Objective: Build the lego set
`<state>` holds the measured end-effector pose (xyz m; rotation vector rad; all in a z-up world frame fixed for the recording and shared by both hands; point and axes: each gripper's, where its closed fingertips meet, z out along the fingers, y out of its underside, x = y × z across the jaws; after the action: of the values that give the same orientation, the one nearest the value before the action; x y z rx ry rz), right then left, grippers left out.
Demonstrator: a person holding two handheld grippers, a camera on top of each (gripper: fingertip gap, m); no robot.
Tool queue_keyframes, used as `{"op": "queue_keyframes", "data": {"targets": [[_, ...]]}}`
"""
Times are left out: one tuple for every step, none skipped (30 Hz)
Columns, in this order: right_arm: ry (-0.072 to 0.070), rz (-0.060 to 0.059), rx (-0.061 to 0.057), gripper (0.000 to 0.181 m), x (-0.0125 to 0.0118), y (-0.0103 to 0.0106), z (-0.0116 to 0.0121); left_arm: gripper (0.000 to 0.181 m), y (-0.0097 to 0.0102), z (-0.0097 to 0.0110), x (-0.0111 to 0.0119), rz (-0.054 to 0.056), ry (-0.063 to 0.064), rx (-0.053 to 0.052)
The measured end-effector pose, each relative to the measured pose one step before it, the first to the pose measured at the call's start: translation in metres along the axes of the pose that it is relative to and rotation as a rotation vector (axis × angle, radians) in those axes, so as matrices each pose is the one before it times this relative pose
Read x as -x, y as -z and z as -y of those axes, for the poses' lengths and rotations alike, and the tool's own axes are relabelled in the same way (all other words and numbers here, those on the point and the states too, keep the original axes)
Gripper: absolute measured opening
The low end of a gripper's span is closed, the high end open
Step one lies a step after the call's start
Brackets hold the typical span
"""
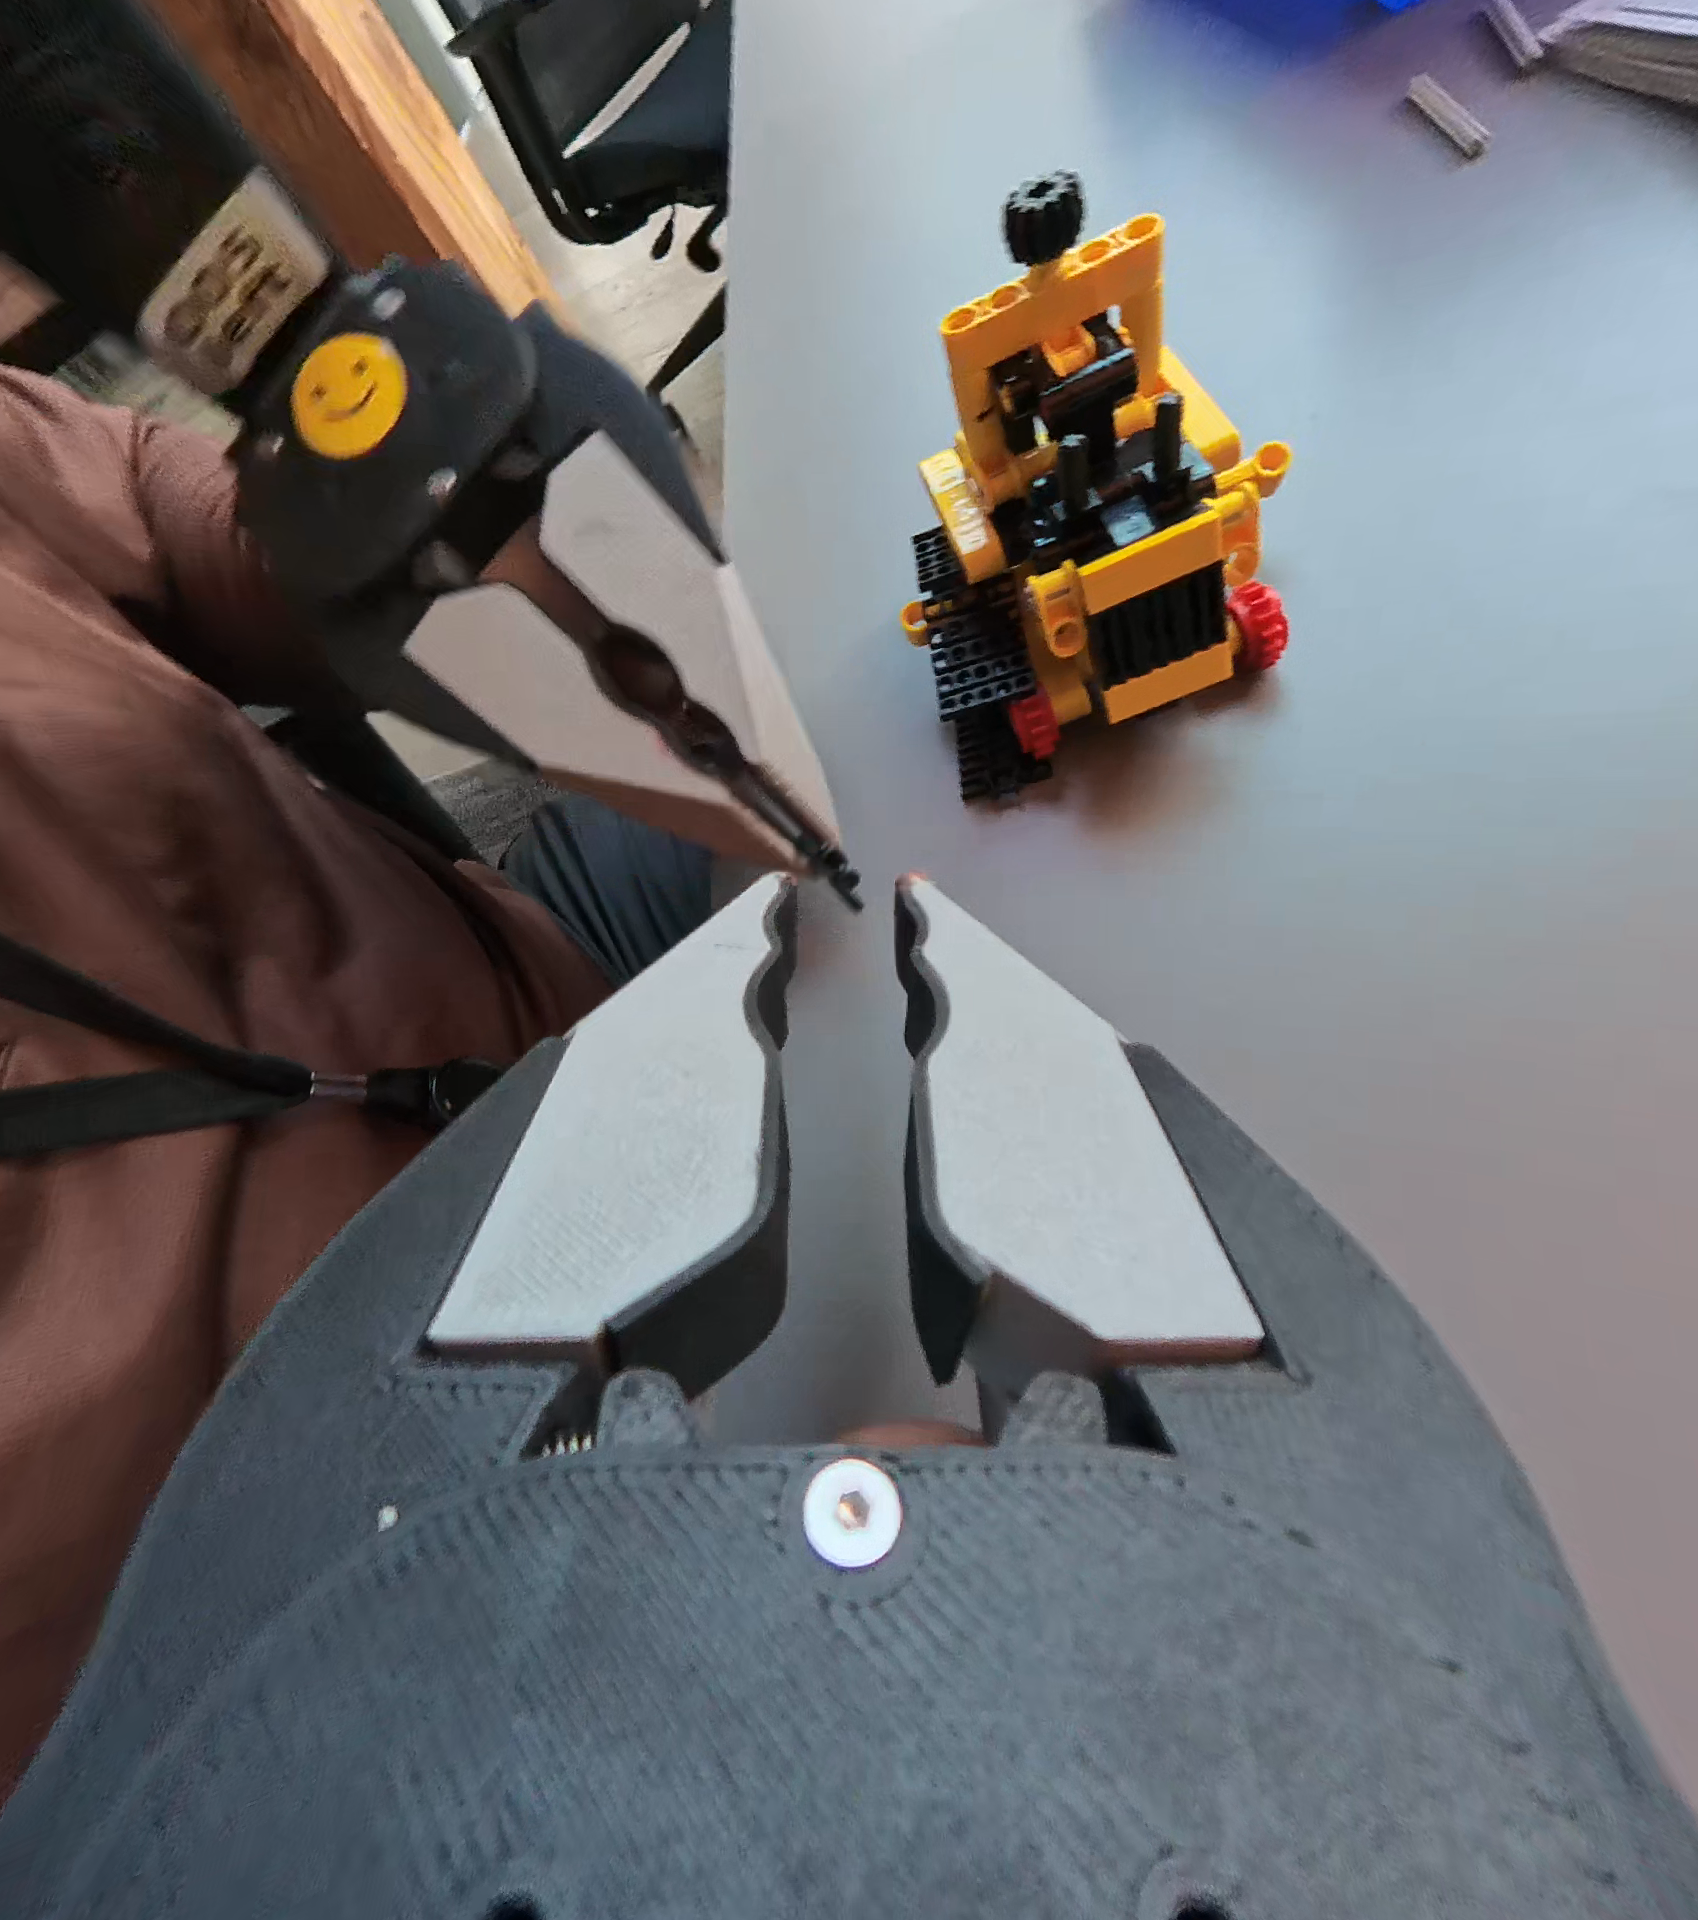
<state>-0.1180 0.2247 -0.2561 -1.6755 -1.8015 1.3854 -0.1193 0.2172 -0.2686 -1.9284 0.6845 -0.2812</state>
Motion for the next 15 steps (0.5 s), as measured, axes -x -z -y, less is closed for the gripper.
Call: {"op": "queue_keyframes", "data": {"targets": [[0.0183,0.008,0.005,0.014,0.0023,0.00093,-0.00156,0.0,0.00161,0.00158,0.00214,-0.0196,0.0463,-0.0109],[0.0139,0.0009,0.0083,0.014,0.00116,0.0003,-0.00175,0.0,0.0018,0.00195,0.00225,-0.0124,0.0312,-0.0126],[0.0091,-0.0077,0.0078,0.014,-0.00008,-0.00039,-0.00134,0.0,0.00124,0.00064,0.00179,-0.0066,0.0181,-0.0038],[0.0078,-0.01,0.0068,0.014,-0.00035,-0.0009,-0.00075,0.0,0.00069,-0.00022,0.00105,-0.003,0.0084,0.0001],[0.0091,-0.0103,0.0072,0.013,-0.00048,-0.00112,-0.00061,0.0,0.00029,-0.00065,-0.00013,-0.0044,0.002,0.0018],[0.012,-0.0064,0.0051,0.014,0.00006,-0.00114,-0.00007,0.0,-0.00016,-0.00149,-0.00105,-0.0079,0.0008,0.0064],[0.0135,-0.0035,0.0028,0.014,0.00036,-0.00105,0.00026,0.0,-0.0004,-0.00132,-0.00111,-0.0059,0.0016,0.0038],[0.0126,-0.0036,0.0019,0.013,0.00014,-0.00098,0.00043,0.0,-0.00002,0.00006,-0.00082,-0.0037,0.003,-0.0057],[0.0115,-0.0025,0.0017,0.013,0.00007,-0.00095,0.00055,0.0,0.00015,0.00053,-0.00125,-0.0079,0.0041,-0.0076],[0.0117,-0.0004,0.0015,0.013,0.00042,-0.00097,0.00044,0.0,0.00026,0.00035,-0.00122,-0.009,0.0041,-0.0053],[0.0131,-0.0005,0.0,0.012,0.00057,-0.00095,0.00063,0.0,0.00027,0.00024,0.00002,-0.0022,0.0032,-0.0052],[0.0147,-0.0023,-0.0035,0.011,0.0005,-0.00078,0.00115,0.0,0.00038,0.00038,0.00024,-0.0015,0.0036,-0.0058],[0.0123,-0.0046,-0.0051,0.008,-0.00006,-0.00056,0.00144,0.0,0.00017,0.00032,0.00092,0.0022,0.0039,-0.0052],[0.0055,-0.0034,-0.0016,0.006,-0.00035,-0.00068,0.00082,0.0,0.00033,0.00036,0.00084,0.0009,0.0049,-0.0051],[-0.0013,-0.0038,0.0,0.006,-0.00128,-0.00069,0.00053,0.0,0.00014,0.00055,0.00118,0.0026,0.0075,-0.0068]]}}
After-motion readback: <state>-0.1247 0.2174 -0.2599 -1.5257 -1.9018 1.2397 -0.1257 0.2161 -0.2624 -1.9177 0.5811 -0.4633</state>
